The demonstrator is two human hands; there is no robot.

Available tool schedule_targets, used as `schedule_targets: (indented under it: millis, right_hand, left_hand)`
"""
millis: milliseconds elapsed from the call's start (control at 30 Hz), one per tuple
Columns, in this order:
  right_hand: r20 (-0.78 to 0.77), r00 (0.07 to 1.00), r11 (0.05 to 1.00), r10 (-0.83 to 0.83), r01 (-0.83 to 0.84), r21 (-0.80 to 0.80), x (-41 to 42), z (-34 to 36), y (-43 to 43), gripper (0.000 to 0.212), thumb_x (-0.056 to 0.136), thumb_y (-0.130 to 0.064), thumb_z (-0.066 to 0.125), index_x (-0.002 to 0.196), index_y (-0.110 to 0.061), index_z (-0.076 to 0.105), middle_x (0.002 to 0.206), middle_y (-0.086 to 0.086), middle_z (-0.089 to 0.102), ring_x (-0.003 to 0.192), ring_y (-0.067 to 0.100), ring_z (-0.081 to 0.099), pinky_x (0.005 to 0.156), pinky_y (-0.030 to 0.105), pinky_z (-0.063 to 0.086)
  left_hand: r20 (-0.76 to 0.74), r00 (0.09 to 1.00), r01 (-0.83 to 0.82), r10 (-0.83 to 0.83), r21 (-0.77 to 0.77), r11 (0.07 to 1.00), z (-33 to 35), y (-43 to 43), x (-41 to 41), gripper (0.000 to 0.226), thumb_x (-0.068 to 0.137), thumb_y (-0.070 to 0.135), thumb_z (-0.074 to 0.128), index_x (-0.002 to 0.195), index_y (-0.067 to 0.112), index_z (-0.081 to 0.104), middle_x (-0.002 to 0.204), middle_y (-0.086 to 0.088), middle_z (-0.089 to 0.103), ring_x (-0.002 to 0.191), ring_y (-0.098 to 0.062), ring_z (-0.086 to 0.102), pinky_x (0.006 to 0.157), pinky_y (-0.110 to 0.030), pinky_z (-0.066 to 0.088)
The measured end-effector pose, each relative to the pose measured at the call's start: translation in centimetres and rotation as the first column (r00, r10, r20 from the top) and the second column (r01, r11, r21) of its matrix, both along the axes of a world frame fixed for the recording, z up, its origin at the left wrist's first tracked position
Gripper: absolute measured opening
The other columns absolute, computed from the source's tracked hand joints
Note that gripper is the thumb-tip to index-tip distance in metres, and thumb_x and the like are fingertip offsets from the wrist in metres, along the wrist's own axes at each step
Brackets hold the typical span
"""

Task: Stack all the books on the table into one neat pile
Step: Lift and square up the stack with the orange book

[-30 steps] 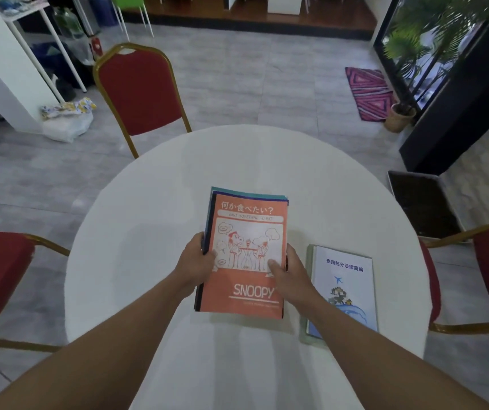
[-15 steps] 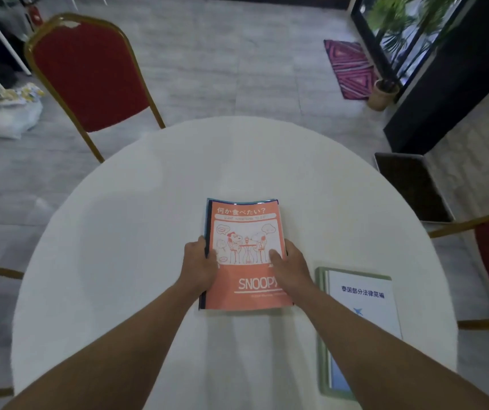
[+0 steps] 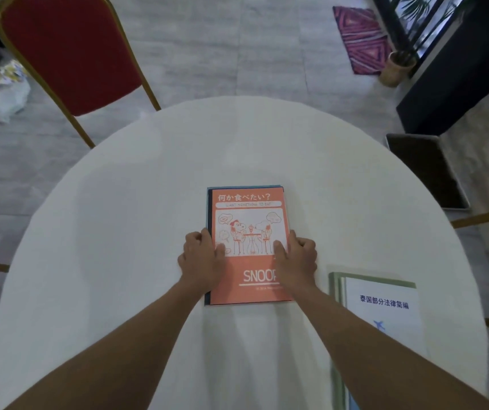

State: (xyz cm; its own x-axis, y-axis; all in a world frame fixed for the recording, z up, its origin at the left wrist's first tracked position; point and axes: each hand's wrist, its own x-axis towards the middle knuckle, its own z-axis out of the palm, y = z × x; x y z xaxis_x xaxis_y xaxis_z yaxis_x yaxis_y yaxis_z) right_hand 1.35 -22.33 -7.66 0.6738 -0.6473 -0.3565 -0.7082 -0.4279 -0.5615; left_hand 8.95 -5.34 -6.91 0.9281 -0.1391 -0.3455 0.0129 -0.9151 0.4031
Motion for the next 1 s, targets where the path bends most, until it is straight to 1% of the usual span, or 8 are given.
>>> schedule_targets:
  millis: [200, 300, 367, 433, 500, 700, 867, 1000]
  right_hand:
    - [-0.035, 0.998, 0.998, 0.058, -0.057, 0.026, -0.1, 0.8, -0.3, 0.049, 0.100, -0.040, 0.045, 0.142, -0.013, 0.042, 0.132, 0.009, 0.042, 0.123, 0.028, 0.046, 0.107, 0.045, 0.040]
    - [-0.054, 0.994, 0.995, 0.093, -0.091, 0.032, -0.4, 1.5, -0.5, 0.048, 0.100, -0.042, 0.041, 0.137, -0.012, 0.043, 0.139, 0.011, 0.043, 0.126, 0.030, 0.045, 0.106, 0.048, 0.041]
    - [-0.024, 0.995, 0.995, 0.101, -0.101, 0.019, -1.2, 2.0, -0.9, 0.049, 0.100, -0.042, 0.041, 0.138, -0.012, 0.043, 0.144, 0.013, 0.042, 0.129, 0.031, 0.044, 0.107, 0.048, 0.039]
    - [0.007, 0.994, 0.994, 0.106, -0.106, -0.008, -2.5, 2.7, -1.5, 0.058, 0.101, -0.043, 0.040, 0.150, -0.012, 0.035, 0.151, 0.012, 0.038, 0.137, 0.031, 0.037, 0.111, 0.045, 0.033]
    - [0.062, 0.993, 0.995, 0.096, -0.093, -0.039, -4.1, 3.4, -2.5, 0.059, 0.101, -0.041, 0.042, 0.153, -0.013, 0.033, 0.152, 0.011, 0.039, 0.138, 0.029, 0.035, 0.111, 0.042, 0.028]
    - [0.133, 0.991, 0.991, 0.035, -0.017, -0.131, -10.6, 5.1, -6.1, 0.054, 0.099, -0.038, 0.047, 0.148, -0.016, 0.041, 0.146, 0.008, 0.045, 0.134, 0.028, 0.037, 0.110, 0.041, 0.028]
    - [0.061, 0.996, 0.965, -0.060, 0.073, -0.250, -17.2, 5.2, -8.9, 0.053, 0.097, -0.040, 0.051, 0.144, -0.015, 0.044, 0.148, 0.007, 0.040, 0.136, 0.028, 0.034, 0.111, 0.043, 0.026]
    - [-0.015, 0.982, 0.959, -0.186, 0.178, -0.222, -21.7, 4.4, -10.2, 0.062, 0.092, -0.046, 0.057, 0.142, -0.013, 0.042, 0.148, 0.010, 0.035, 0.136, 0.031, 0.032, 0.111, 0.045, 0.027]
  left_hand:
    - [-0.040, 0.998, 0.046, -0.044, 0.060, 0.997, 0.8, -0.4, 0.3, 0.047, 0.101, 0.037, 0.042, 0.138, 0.009, 0.035, 0.139, -0.014, 0.040, 0.125, -0.028, 0.049, 0.102, -0.041, 0.043]
    - [-0.029, 0.998, 0.061, -0.059, 0.085, 0.995, 1.3, -0.5, 0.1, 0.065, 0.098, 0.039, 0.048, 0.149, 0.008, 0.021, 0.151, -0.015, 0.031, 0.136, -0.031, 0.040, 0.107, -0.042, 0.040]
    - [0.027, 0.995, 0.089, -0.091, 0.066, 0.994, 1.7, -0.8, -0.8, 0.071, 0.097, 0.039, 0.050, 0.151, 0.008, 0.017, 0.155, -0.015, 0.027, 0.138, -0.032, 0.037, 0.110, -0.043, 0.038]
    - [0.089, 0.985, 0.146, -0.151, 0.058, 0.988, 2.4, -1.4, -2.0, 0.066, 0.095, 0.039, 0.050, 0.149, 0.011, 0.023, 0.151, -0.014, 0.032, 0.133, -0.031, 0.041, 0.107, -0.044, 0.040]
    - [0.096, 0.973, 0.209, -0.212, 0.034, 0.977, 3.3, -2.4, -3.5, 0.061, 0.094, 0.038, 0.050, 0.147, 0.012, 0.031, 0.147, -0.013, 0.039, 0.130, -0.030, 0.044, 0.105, -0.044, 0.042]
    - [0.013, 0.918, 0.390, -0.397, -0.214, 0.896, 5.1, -7.0, -9.5, 0.045, 0.097, 0.026, 0.051, 0.136, 0.003, 0.049, 0.131, -0.017, 0.049, 0.122, -0.032, 0.047, 0.104, -0.038, 0.039]
    - [-0.102, 0.876, 0.442, -0.472, -0.223, 0.869, 4.8, -10.6, -15.3, 0.047, 0.100, 0.032, 0.049, 0.131, -0.003, 0.053, 0.126, -0.023, 0.052, 0.123, -0.033, 0.048, 0.103, -0.034, 0.036]
    - [-0.280, 0.854, 0.398, -0.438, -0.191, 0.897, 3.8, -12.3, -18.8, 0.049, 0.099, 0.042, 0.045, 0.121, -0.001, 0.054, 0.126, -0.026, 0.047, 0.123, -0.038, 0.046, 0.106, -0.039, 0.039]
